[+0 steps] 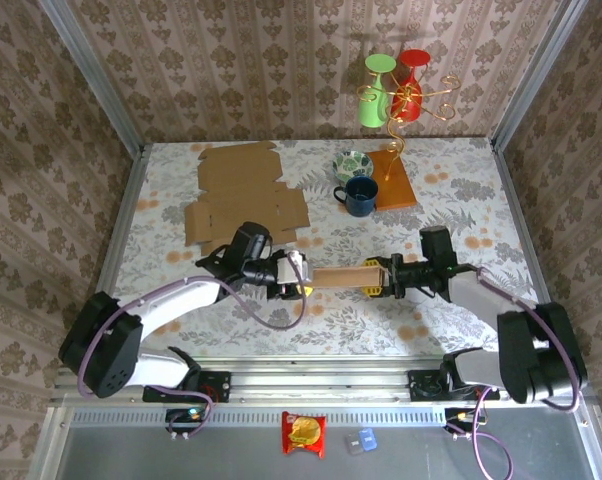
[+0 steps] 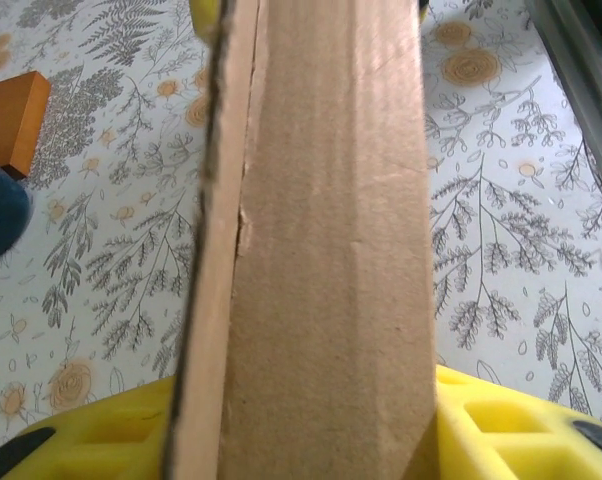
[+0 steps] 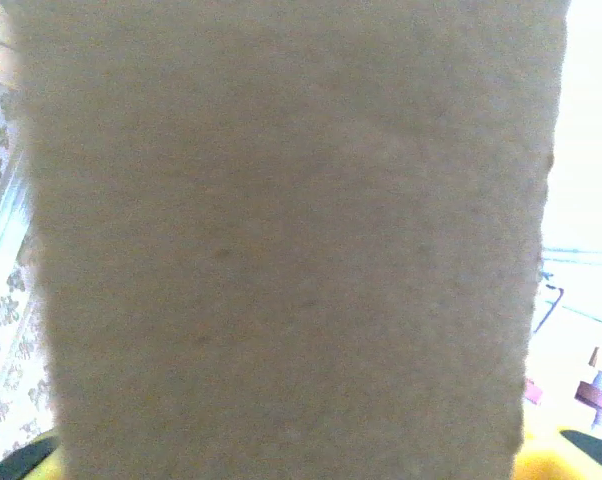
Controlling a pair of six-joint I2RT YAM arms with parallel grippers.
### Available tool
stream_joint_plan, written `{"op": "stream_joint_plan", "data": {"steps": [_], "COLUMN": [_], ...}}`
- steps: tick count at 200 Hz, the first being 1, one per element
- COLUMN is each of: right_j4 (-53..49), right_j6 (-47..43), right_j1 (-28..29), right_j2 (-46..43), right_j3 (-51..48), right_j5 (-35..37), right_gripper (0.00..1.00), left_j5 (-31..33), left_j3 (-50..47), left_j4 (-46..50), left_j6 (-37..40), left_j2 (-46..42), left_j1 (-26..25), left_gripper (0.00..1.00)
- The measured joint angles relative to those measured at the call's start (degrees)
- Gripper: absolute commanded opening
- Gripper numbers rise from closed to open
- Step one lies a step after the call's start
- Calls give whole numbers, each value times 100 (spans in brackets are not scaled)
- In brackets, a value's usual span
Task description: Fold the paper box
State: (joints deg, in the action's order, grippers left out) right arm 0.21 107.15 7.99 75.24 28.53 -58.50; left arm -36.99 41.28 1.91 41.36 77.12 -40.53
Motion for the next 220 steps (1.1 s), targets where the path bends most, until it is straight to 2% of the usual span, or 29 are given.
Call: {"op": "stream_joint_plan", "data": {"steps": [14, 46, 79, 104, 128, 151, 173, 194, 220], "right_j4": [37, -142, -1019, -1631, -2155, -2739, -3025, -2942, -2544], "right_j6": [-13, -334, -1095, -1412, -1423, -1416, -1370, -1309, -1296], "right_j1": [-111, -479, -839, -1270, -1351, -723, 533, 1609, 2592], "right_j2": [247, 382, 293, -560, -2153, -3698, -4586, -4555, -3711], "right_j3": [0, 144, 737, 726, 540, 531, 463, 249, 199], "right_j5": [52, 140, 376, 1038, 2079, 3348, 4520, 5292, 5925], "right_gripper": [60, 69, 70, 68, 65, 59, 59, 59, 61], "left_j5": [-66, -72, 26, 273, 374, 461, 573, 662, 741], "left_j3": [302, 981, 1434, 1565, 1572, 1572, 1572, 1543, 1506], "left_j4": [306, 1071, 1344, 1628, 1714, 1676, 1624, 1585, 1539], "left_j6": [-2, -101, -468, -828, -1154, -1388, -1532, -1615, -1635], "left_j2": [160, 573, 804, 881, 905, 903, 892, 857, 824], "left_j1": [-7, -22, -28, -105, -221, -293, -367, -413, -459], "left_gripper": [42, 40, 38, 35, 34, 34, 34, 35, 36]}}
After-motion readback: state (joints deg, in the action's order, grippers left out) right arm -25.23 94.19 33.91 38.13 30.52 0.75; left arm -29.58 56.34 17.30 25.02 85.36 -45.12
